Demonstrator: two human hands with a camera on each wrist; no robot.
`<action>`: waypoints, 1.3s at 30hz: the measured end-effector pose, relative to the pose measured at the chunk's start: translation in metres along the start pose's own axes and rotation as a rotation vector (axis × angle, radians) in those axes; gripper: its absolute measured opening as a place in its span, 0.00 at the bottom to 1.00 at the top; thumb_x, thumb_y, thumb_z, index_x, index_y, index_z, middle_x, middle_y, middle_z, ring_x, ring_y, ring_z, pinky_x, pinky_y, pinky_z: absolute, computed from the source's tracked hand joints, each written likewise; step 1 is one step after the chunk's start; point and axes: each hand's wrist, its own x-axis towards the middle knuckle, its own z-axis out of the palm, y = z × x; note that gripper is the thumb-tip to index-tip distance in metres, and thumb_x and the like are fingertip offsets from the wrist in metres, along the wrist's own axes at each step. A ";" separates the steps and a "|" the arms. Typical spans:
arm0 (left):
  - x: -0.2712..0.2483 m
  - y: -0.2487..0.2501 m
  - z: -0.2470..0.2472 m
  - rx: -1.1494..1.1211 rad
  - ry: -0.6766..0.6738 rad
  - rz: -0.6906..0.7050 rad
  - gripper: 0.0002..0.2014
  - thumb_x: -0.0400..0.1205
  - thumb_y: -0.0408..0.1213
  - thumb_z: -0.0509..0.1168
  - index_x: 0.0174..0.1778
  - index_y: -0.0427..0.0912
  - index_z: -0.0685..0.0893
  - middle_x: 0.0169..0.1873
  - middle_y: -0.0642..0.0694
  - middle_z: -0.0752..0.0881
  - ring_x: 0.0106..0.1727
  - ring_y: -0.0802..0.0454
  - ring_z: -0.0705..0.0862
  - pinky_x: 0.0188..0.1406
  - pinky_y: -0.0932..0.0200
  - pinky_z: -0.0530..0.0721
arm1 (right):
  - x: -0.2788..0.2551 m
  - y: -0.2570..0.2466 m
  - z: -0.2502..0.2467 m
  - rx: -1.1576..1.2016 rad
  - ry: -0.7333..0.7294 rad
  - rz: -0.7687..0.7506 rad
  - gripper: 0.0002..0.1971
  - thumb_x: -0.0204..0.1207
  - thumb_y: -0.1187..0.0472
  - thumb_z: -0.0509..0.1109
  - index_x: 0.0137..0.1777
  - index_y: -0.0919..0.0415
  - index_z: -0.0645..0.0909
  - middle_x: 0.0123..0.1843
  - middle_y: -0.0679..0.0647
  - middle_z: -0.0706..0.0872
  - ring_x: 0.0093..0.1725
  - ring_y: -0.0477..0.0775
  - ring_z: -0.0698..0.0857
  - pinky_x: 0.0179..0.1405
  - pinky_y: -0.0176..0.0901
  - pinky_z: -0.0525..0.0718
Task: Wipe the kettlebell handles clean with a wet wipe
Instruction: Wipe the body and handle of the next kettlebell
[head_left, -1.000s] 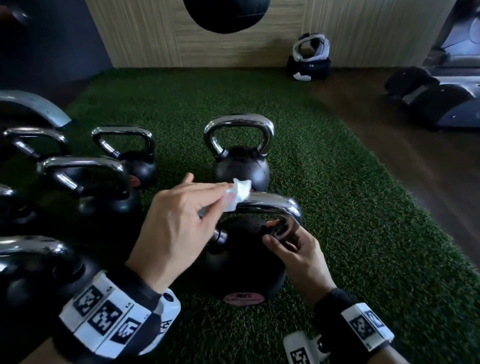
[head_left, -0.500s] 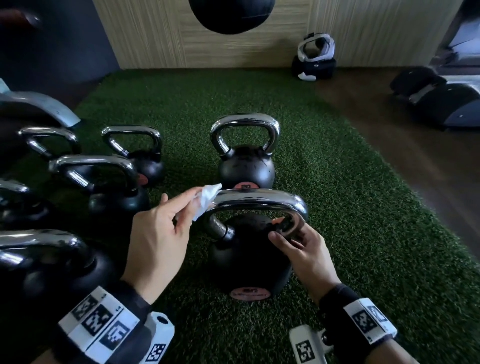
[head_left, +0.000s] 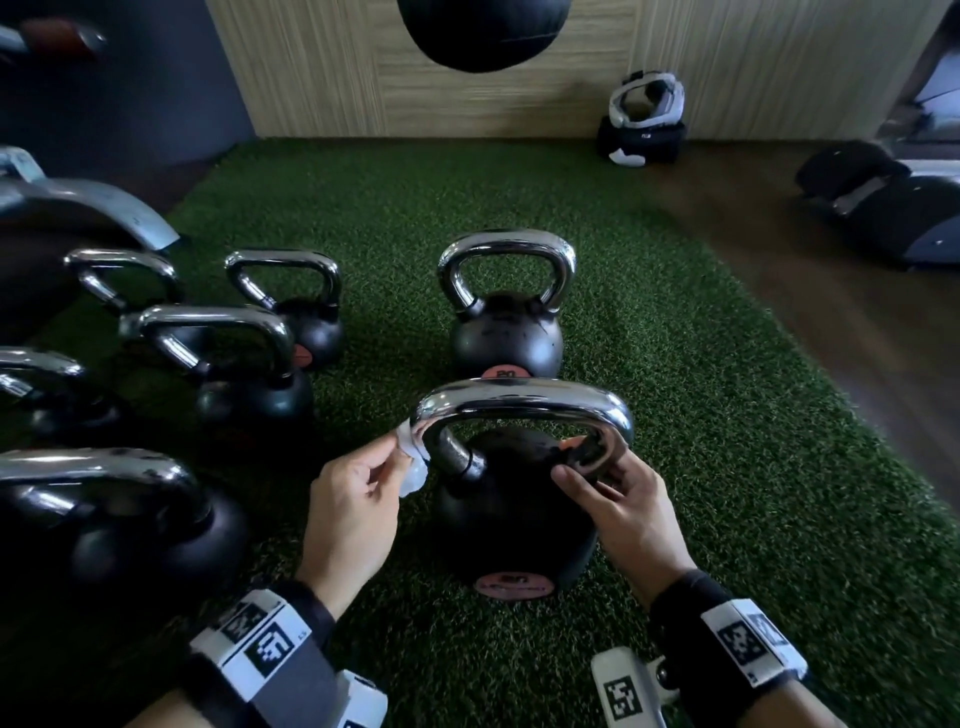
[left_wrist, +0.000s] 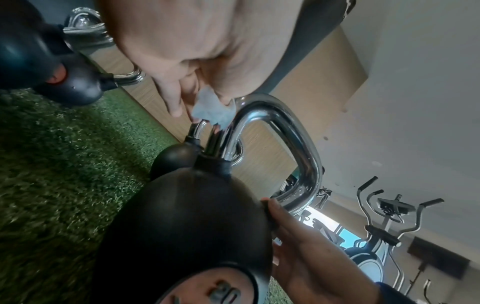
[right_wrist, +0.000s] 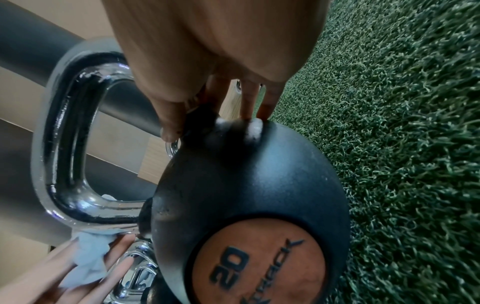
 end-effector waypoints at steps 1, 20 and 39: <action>-0.002 -0.006 0.005 -0.016 -0.032 -0.012 0.10 0.88 0.37 0.66 0.45 0.46 0.91 0.33 0.51 0.90 0.36 0.55 0.87 0.39 0.50 0.86 | 0.000 0.000 0.000 0.000 0.005 -0.001 0.14 0.71 0.49 0.84 0.55 0.48 0.90 0.56 0.51 0.94 0.61 0.54 0.92 0.67 0.64 0.88; 0.008 0.005 0.022 0.116 -0.012 0.025 0.17 0.79 0.59 0.73 0.38 0.48 0.91 0.31 0.58 0.92 0.34 0.64 0.89 0.36 0.53 0.87 | -0.022 -0.026 -0.016 -0.460 0.093 -0.022 0.14 0.59 0.53 0.92 0.41 0.46 0.91 0.38 0.40 0.93 0.39 0.39 0.90 0.40 0.29 0.85; 0.067 0.018 0.041 0.079 -0.388 0.166 0.19 0.82 0.48 0.62 0.35 0.36 0.83 0.25 0.47 0.83 0.28 0.60 0.75 0.30 0.54 0.74 | -0.005 -0.027 0.014 -0.663 -0.040 -0.183 0.31 0.71 0.33 0.68 0.73 0.44 0.84 0.71 0.38 0.85 0.71 0.39 0.81 0.73 0.55 0.82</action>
